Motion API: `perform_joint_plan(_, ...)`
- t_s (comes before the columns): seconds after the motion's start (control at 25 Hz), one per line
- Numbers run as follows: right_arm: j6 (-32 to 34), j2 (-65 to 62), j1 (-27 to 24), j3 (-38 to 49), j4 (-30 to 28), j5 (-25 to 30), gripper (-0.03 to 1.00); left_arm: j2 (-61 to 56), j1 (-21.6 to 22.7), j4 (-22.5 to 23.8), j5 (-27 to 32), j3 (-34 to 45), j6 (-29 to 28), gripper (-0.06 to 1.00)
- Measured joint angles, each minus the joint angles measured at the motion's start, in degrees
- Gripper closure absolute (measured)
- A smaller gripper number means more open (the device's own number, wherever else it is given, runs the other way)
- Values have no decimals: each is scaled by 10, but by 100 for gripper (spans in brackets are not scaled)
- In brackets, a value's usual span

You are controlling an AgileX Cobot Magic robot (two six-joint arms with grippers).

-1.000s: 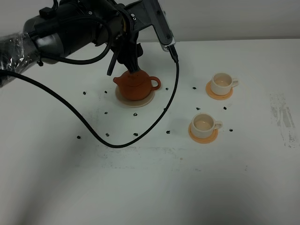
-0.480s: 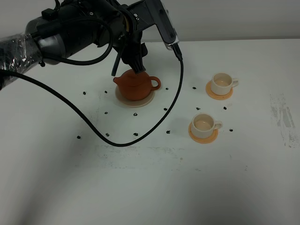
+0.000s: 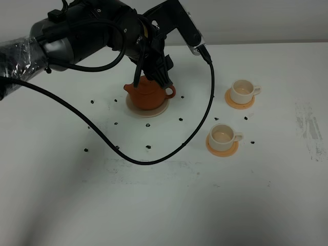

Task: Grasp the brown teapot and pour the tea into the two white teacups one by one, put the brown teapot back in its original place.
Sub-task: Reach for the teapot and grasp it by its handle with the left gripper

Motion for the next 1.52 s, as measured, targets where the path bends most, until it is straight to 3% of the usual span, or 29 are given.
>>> perform_joint_plan(0.28, 0, 0, 0, 0, 0, 0, 53, 43, 1, -87, 62, -75, 76, 35)
perform_joint_plan(0.6, 0, 0, 0, 0, 0, 0, 53, 172, 4, -96, 220, -294, 99, 35)
perform_joint_plan(0.72, 0, 0, 0, 0, 0, 0, 53, 216, 7, -101, 252, -353, 106, 35)
perform_joint_plan(1.16, 0, 0, 0, 0, 0, 0, 53, 269, 11, -126, 217, -369, 136, 35)
perform_joint_plan(1.52, 0, 0, 0, 0, 0, 0, 53, 274, 17, -125, 237, -369, 136, 35)
